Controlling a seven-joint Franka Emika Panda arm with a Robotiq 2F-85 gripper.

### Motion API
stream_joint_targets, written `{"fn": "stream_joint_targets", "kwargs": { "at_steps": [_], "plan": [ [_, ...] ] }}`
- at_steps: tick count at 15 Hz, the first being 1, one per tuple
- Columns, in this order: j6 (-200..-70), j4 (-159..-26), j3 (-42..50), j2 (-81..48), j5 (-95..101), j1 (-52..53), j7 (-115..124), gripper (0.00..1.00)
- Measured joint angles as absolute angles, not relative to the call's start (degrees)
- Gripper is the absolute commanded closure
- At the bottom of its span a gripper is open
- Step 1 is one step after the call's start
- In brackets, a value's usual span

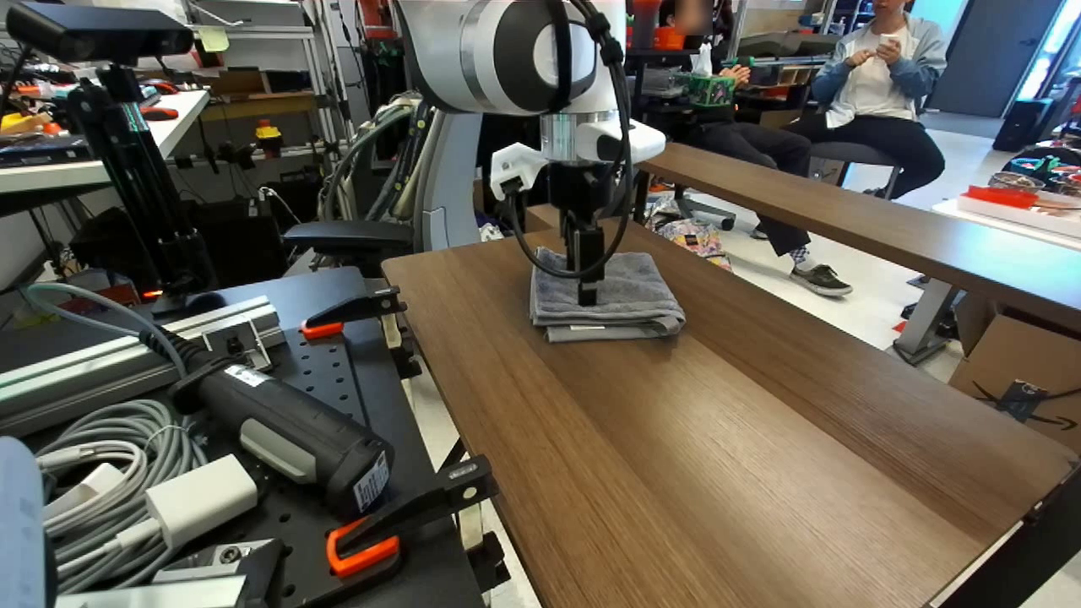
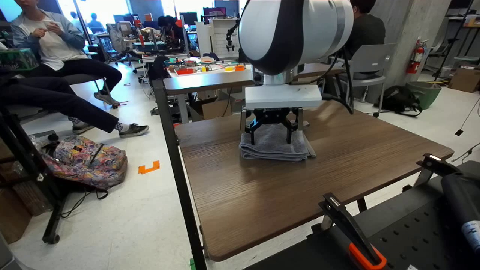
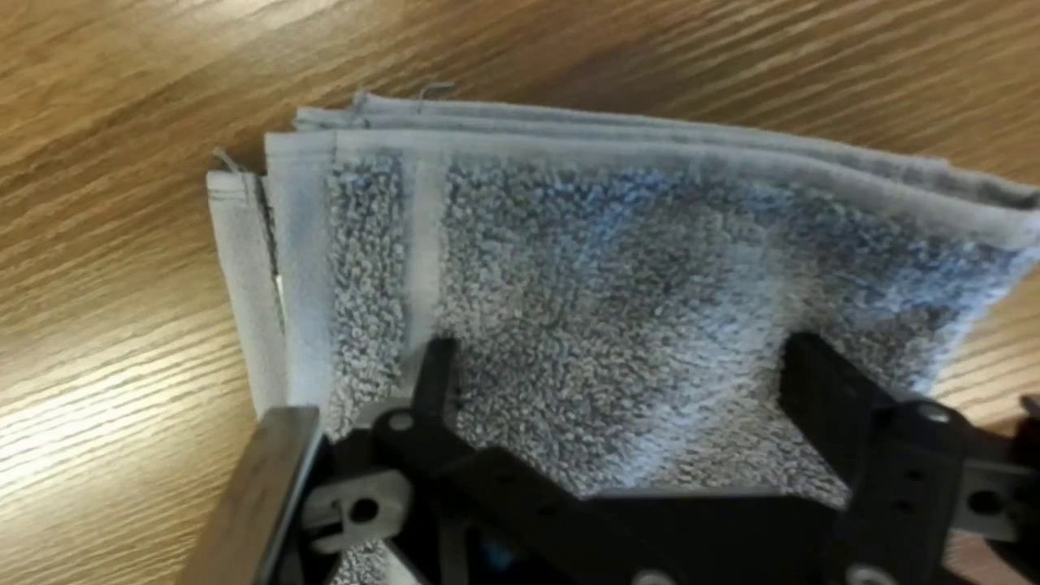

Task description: Move the towel to the right

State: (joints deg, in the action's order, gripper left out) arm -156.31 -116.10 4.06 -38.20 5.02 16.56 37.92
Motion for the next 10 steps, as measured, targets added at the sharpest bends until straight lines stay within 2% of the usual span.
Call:
{"fn": "stream_joint_targets", "kwargs": {
  "at_steps": [10],
  "plan": [
    [-156.31,-117.4,6.58,-37.69,0.74,10.93,34.86,0.0]
  ]
}}
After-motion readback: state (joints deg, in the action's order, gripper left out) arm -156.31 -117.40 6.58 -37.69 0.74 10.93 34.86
